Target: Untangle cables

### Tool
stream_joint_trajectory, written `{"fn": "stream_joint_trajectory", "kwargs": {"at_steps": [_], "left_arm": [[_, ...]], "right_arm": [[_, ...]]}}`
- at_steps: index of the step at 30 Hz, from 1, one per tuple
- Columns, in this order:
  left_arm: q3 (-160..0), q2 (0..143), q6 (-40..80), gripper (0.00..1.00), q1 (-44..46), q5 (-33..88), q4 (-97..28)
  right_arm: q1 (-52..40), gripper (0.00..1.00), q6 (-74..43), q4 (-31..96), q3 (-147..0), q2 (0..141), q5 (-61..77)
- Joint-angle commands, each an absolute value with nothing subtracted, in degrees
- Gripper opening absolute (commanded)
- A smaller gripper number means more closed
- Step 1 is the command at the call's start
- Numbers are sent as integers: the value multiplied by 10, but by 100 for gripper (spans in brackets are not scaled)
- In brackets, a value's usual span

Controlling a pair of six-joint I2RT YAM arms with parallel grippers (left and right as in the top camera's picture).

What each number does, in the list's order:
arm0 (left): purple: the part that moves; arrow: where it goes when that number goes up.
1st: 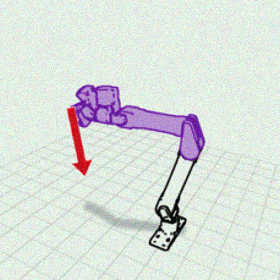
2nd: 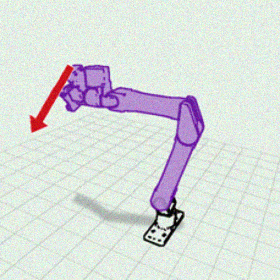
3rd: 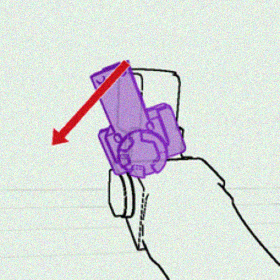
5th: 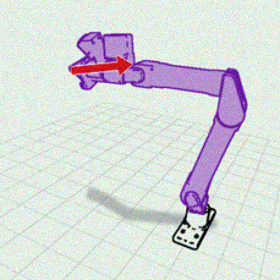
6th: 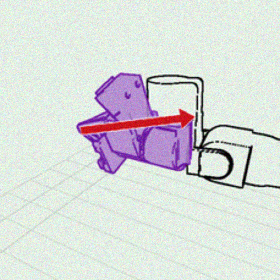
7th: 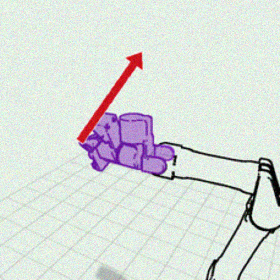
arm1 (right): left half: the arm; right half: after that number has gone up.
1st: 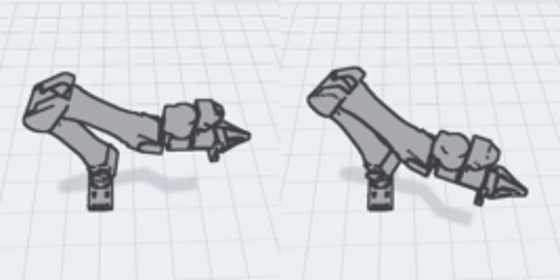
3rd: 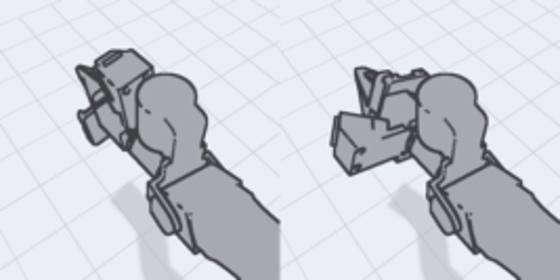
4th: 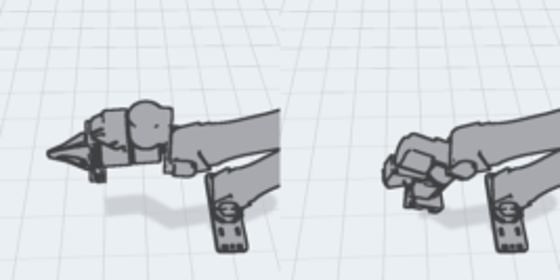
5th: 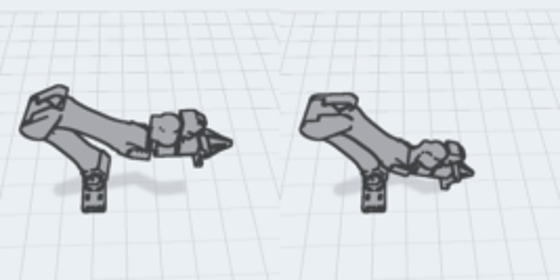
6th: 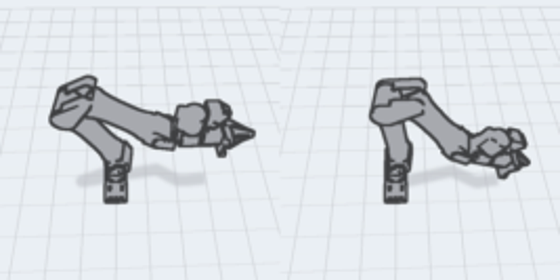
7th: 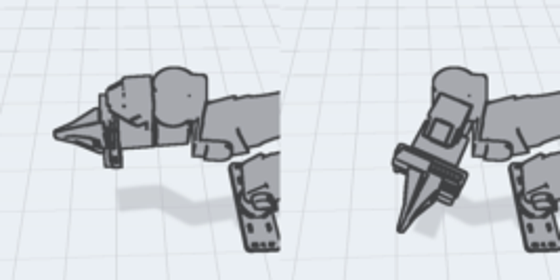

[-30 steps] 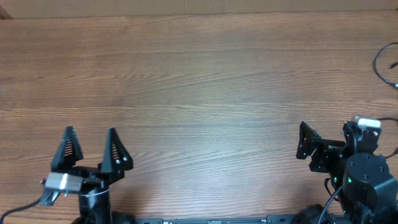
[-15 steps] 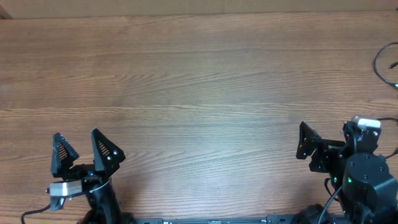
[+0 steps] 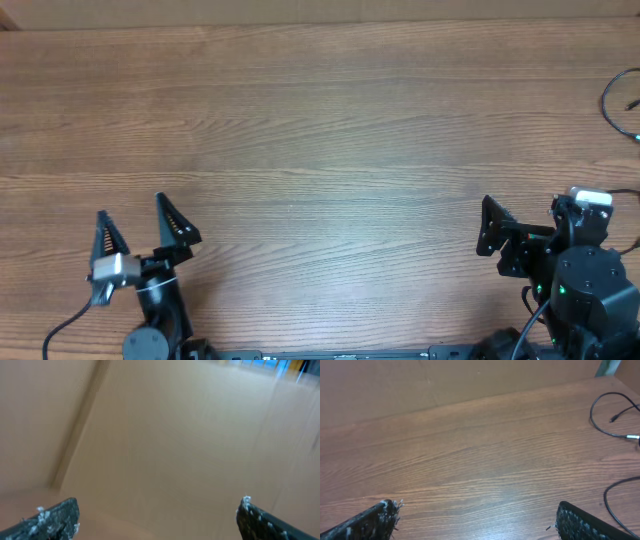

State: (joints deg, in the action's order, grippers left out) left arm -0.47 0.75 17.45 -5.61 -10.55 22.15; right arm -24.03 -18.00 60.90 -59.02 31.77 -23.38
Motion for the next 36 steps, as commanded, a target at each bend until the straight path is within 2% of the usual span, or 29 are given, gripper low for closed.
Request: {"fn": "stream_joint_trajectory", "kwargs": {"at_steps": [1,17,36], "left_arm": [[-3,2,163,99,-53,-78,175],[-3,2,163,100,-53,-43,-42],[-3,2,139,99,-53,-30,-42]], "right_arm": [[-241,100,-182,606,-592,315,-240],[-241,100,-182,606,-592,315,-240],[-241,100,-182,606,-592,315,-240]]}}
